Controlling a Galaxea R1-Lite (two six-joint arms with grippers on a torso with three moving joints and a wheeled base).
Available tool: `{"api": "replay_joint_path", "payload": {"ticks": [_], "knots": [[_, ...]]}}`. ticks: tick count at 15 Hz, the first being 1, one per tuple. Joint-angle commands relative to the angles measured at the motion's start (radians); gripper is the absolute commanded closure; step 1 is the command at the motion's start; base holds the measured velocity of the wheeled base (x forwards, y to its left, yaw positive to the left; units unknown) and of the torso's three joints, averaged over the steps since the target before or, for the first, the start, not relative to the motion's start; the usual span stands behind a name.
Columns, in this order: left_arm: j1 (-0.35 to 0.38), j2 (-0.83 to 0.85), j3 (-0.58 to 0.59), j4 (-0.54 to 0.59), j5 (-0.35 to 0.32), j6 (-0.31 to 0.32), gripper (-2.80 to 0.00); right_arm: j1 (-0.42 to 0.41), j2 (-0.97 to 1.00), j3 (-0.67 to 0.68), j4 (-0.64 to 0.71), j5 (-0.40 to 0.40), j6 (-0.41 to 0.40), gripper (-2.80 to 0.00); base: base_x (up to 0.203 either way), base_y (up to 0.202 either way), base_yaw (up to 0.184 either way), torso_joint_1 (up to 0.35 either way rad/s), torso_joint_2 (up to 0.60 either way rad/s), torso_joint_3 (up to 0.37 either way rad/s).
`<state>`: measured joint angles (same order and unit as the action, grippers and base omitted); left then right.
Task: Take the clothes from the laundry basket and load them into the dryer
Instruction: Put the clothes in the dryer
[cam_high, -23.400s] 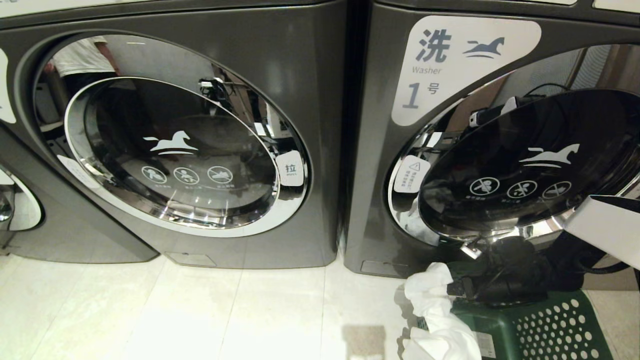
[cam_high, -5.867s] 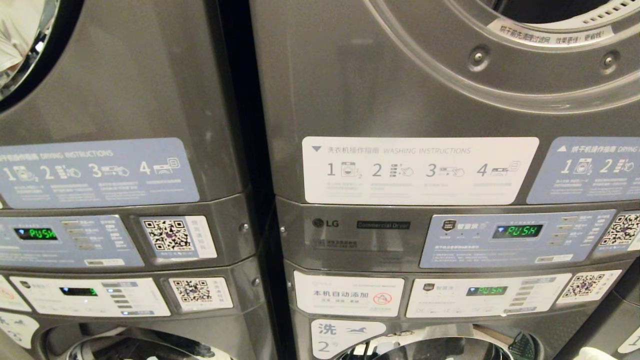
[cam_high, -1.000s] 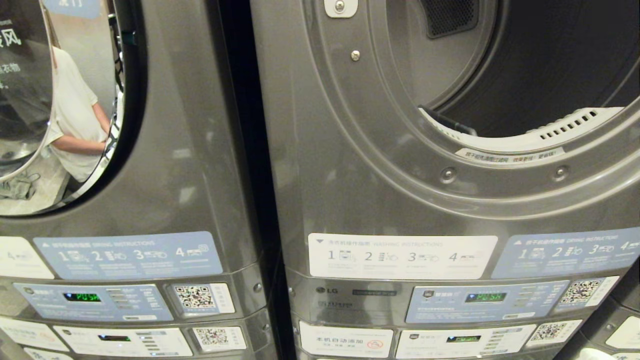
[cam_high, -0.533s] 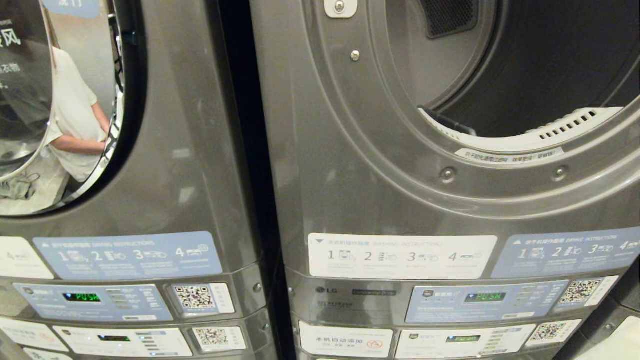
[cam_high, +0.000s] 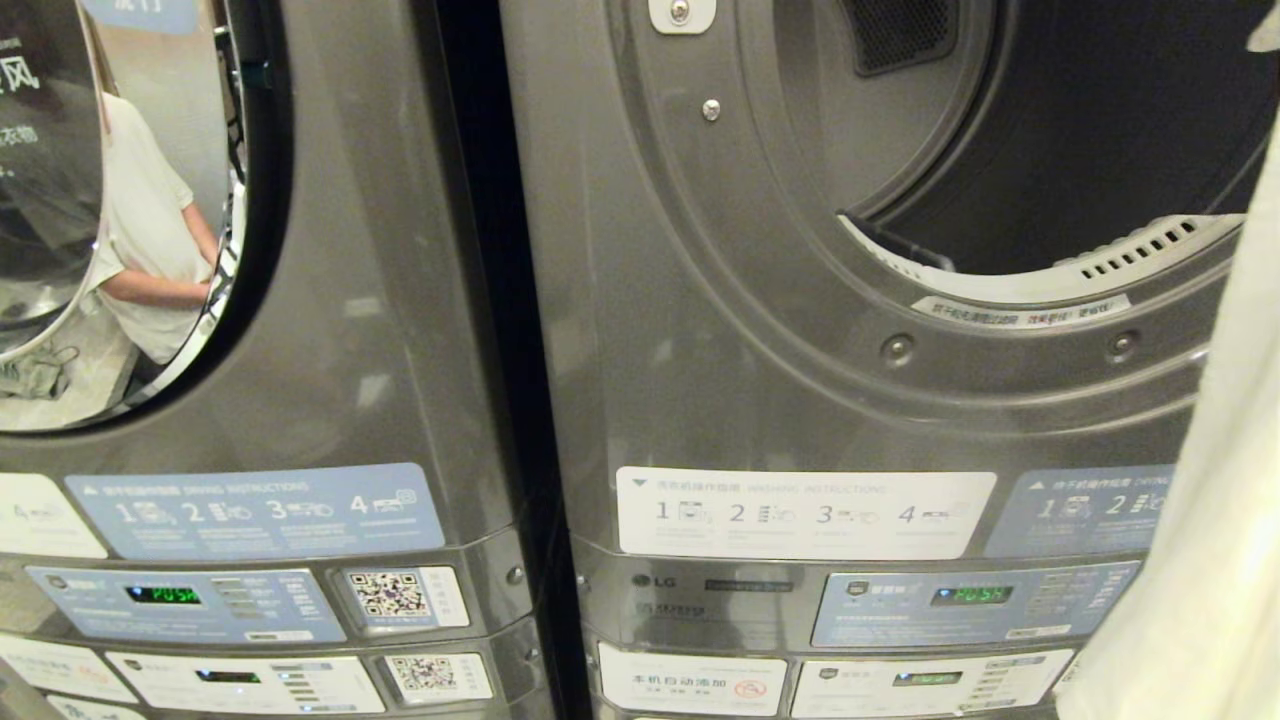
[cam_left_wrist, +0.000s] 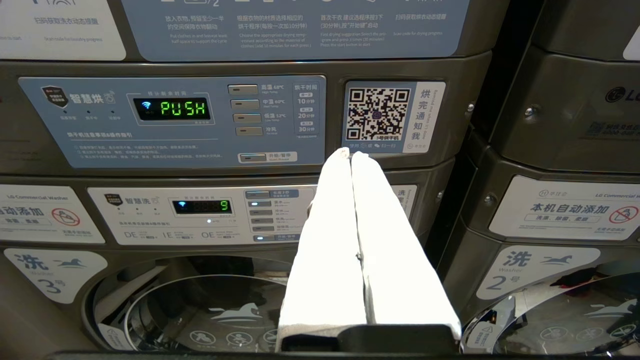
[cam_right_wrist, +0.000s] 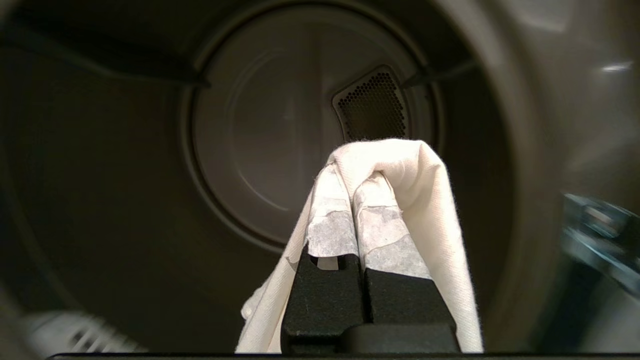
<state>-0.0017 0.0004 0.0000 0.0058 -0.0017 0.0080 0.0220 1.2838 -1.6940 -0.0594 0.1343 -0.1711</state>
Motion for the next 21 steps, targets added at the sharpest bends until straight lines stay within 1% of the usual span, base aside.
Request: {"api": "replay_joint_path", "payload": {"ticks": [1,3,4,5,9,13,15,17,19,21], "knots": [[0.0,0.0,0.0,0.0,0.0,0.0,0.0,0.006,0.206,-0.078,-0.054,0.0,-0.007,0.0,0.0,0.0,0.0,0.0,0.0,0.0],[0.0,0.0,0.0,0.0,0.0,0.0,0.0,0.008,0.347,-0.214,-0.133,-0.004,-0.036,0.0,0.0,0.0,0.0,0.0,0.0,0.0],[0.0,0.0,0.0,0.0,0.0,0.001,0.0,0.011,0.399,-0.252,-0.175,-0.006,-0.052,0.0,0.0,0.0,0.0,0.0,0.0,0.0],[0.0,0.0,-0.001,0.0,0.0,0.001,0.0,0.032,0.435,-0.267,-0.215,-0.008,-0.068,0.0,0.0,0.0,0.0,0.0,0.0,0.0],[0.0,0.0,0.0,0.0,0.0,0.001,0.0,0.098,0.475,-0.274,-0.381,-0.009,-0.132,0.0,0.0,0.0,0.0,0.0,0.0,0.0],[0.0,0.0,0.0,0.0,0.0,0.001,0.0,0.104,0.495,-0.275,-0.549,-0.009,-0.218,0.0,0.0,0.0,0.0,0.0,0.0,0.0],[0.0,0.0,0.0,0.0,0.0,0.001,0.0,0.104,0.512,-0.274,-0.619,-0.009,-0.248,0.0,0.0,0.0,0.0,0.0,0.0,0.0],[0.0,0.0,0.0,0.0,0.0,0.001,0.0,0.104,0.546,-0.273,-0.739,-0.018,-0.272,0.0,0.0,0.0,0.0,0.0,0.0,0.0],[0.0,0.0,0.0,0.0,0.0,0.001,0.0,0.104,0.57,-0.274,-0.764,-0.022,-0.285,0.0,0.0,0.0,0.0,0.0,0.0,0.0],[0.0,0.0,0.0,0.0,0.0,0.0,0.0,0.104,0.596,-0.274,-0.775,-0.052,-0.294,0.0,0.0,0.0,0.0,0.0,0.0,0.0]]}}
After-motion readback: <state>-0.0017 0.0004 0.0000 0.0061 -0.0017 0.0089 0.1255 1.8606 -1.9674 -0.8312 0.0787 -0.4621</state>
